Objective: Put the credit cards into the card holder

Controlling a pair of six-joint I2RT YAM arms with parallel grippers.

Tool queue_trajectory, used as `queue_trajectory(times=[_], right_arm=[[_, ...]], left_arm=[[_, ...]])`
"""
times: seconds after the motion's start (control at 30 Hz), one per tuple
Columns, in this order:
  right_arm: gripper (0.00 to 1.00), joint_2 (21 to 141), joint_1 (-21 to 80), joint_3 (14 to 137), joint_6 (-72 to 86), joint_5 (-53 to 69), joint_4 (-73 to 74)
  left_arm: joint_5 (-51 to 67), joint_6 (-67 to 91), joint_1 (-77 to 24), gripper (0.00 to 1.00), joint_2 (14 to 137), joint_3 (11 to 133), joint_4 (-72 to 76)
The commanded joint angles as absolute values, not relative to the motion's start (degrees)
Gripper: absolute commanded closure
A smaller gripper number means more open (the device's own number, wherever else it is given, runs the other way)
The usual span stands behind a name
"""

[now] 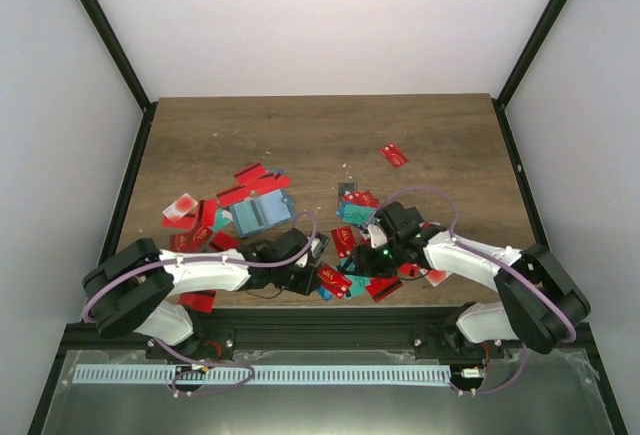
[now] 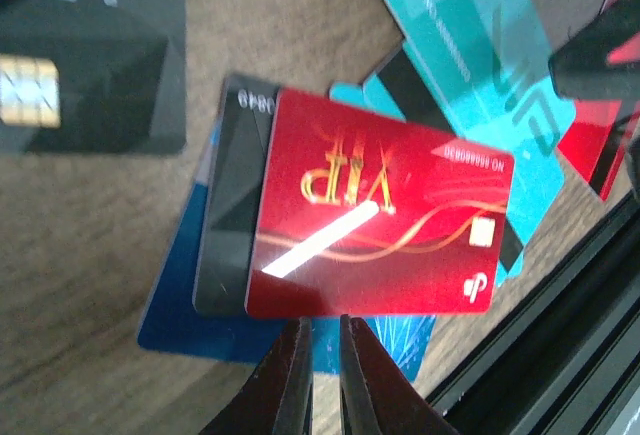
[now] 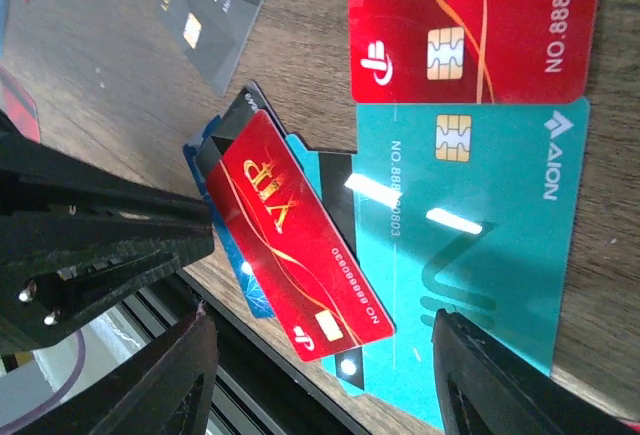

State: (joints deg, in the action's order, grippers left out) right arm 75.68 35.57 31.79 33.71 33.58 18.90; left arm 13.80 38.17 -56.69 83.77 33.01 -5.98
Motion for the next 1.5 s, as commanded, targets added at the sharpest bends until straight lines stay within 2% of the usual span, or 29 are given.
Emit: queue_trajectory(times=[0.0,0.33,0.67,0.9,1.07,1.23,1.47], right_arm=[[0.39,77.90,37.32,32.22,32.76,32.87,17.50],[0.42,87.57,42.81,34.61,30.28,32.09,12.98],[0.43,91.57,55.08,35.58,32.83,36.52,13.71],[0.44,84.50,56.20,31.05,39.15,39.64,14.56],[0.43,77.12,55.55,35.03,39.90,32.05,22.21],[0.41,71.32,51.83,32.42,47.46,26.33,22.24],[0.41,64.28,51.92,22.19,62.08,29.16,14.01]], left_arm=[[13.21,39.70,-58.65,0.89,82.21,31.29,-6.86],[11.06,45.93,-60.34,0.89,75.94,25.42,-8.09],[10.12,49.39,-61.95,0.89,70.45,19.18,-7.63],[10.26,50.09,-63.35,0.89,62.66,18.06,-11.64],[7.01,49.19,-63.37,0.86,57.74,20.73,-15.56],[2.38,46.68,-63.01,0.85,60.63,25.60,-17.32],[4.01,42.01,-61.10,0.85,70.98,31.86,-13.10]])
